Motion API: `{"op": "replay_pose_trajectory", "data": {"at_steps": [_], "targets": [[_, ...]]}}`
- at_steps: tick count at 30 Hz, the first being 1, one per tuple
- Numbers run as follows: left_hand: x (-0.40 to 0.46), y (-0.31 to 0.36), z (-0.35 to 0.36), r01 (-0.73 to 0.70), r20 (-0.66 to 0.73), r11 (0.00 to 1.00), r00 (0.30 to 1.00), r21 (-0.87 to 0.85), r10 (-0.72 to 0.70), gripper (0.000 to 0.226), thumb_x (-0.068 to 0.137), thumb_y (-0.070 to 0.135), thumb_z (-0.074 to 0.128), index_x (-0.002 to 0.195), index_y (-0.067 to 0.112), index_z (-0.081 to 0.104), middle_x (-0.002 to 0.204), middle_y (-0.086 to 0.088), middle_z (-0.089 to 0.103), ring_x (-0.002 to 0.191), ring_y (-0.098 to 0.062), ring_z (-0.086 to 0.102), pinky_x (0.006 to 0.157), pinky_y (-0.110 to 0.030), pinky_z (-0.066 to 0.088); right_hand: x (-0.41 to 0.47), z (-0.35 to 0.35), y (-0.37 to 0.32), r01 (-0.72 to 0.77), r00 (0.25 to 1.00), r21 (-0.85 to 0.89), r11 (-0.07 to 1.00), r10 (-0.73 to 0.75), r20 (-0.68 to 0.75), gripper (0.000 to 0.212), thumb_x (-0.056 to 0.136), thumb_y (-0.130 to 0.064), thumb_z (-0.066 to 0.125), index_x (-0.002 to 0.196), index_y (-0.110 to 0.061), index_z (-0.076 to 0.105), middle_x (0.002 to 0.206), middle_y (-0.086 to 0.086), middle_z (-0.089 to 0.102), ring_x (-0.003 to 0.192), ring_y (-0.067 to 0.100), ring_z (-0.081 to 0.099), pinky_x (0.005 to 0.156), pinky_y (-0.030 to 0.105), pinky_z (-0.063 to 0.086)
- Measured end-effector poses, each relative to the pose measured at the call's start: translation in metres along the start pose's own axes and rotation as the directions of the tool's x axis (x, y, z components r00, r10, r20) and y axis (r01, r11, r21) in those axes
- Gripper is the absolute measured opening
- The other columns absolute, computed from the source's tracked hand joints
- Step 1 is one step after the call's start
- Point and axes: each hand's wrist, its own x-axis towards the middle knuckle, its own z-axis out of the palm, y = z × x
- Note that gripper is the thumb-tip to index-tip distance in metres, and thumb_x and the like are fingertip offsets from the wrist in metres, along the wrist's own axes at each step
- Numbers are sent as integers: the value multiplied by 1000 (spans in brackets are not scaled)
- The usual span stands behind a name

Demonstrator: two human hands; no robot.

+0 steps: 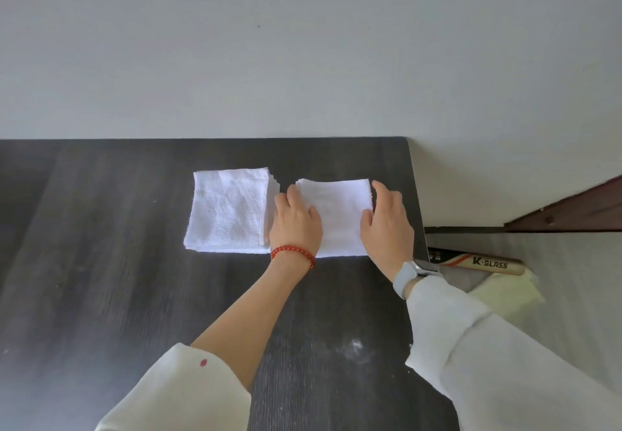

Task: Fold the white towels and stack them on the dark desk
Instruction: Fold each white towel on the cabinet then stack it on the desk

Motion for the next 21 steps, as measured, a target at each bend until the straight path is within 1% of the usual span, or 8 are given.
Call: {"op": "replay_pose_trajectory", "data": {"at_steps": [2,4,7,10,12,14,18,21], "targets": [[-9,-4,2,-136,-46,982,989,133,143,59,94,25,42,144,9,16,146,-11,26,129,-28,34,96,-37,39,-6,1,3,167,980,-154,974,-181,-79,53,83,-9,56,133,-10,40,125,15,50,106,32,54,75,42,52],[-15,-9,3,-279,100,915,960,293,260,63,96,29,35,146,8,4,154,-9,5,142,-24,8,109,-39,26,-11,-1,4,304,949,-314,899,-314,19,52,87,-17,48,138,-12,37,142,13,40,128,32,41,93,49,44],[-17,-14,2,-378,331,840,909,389,255,61,98,34,26,146,10,-3,155,-2,-7,142,-17,-8,114,-47,14,-13,-4,6,386,907,-396,833,-265,328,51,99,-34,20,147,-17,16,156,3,8,144,23,8,112,53,18],[-24,-3,-19,-372,293,847,917,379,271,57,98,34,28,146,18,2,155,-3,-7,143,-21,-6,115,-45,8,-14,-23,-3,377,892,-344,860,-237,384,54,99,-39,15,147,-23,-2,156,1,-11,143,21,-10,115,47,3],[-39,5,-41,-382,215,857,921,346,323,54,98,32,28,146,22,6,156,-4,-5,143,-23,-5,116,-43,3,-23,-44,-14,383,907,-300,874,-294,301,53,99,-36,21,147,-22,6,157,2,-4,144,22,-6,116,43,4],[-61,9,-64,-383,138,877,924,289,358,53,98,29,30,146,23,9,156,-3,0,143,-22,-3,116,-42,3,-42,-71,-25,358,926,-174,917,-324,194,47,98,-26,30,144,-18,24,155,2,13,144,22,5,115,38,10],[-130,10,-110,-401,-16,904,913,144,408,48,96,25,39,142,21,27,153,-3,17,142,-21,11,115,-39,14,-105,-128,-36,293,956,119,949,-294,-12,33,94,-12,40,124,-10,54,130,5,53,125,20,42,101,25,31],[-197,9,-132,-485,-112,874,867,40,486,43,93,22,45,135,18,42,147,-3,32,135,-22,28,109,-37,24,-172,-167,-33,260,965,227,939,-246,-88,30,94,-10,42,117,-11,59,119,3,60,114,19,51,94,26,39]]}}
